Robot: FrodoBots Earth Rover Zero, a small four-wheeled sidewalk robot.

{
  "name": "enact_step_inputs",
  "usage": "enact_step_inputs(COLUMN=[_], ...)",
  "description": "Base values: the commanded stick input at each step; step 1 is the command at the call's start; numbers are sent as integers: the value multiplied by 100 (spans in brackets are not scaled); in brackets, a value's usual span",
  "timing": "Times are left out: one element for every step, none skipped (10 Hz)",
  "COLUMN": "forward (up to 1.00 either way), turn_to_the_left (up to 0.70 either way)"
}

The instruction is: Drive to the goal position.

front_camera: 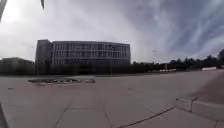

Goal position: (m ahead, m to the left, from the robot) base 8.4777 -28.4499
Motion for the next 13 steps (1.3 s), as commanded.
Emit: enact_step_inputs(forward=[100,100,100,100,100,100,100,100,100,100,100,100,100], turn_to_the_left=[0,0,-7,-28,-35,-40,-40,-40,-40,-40,-40,-40,-40])
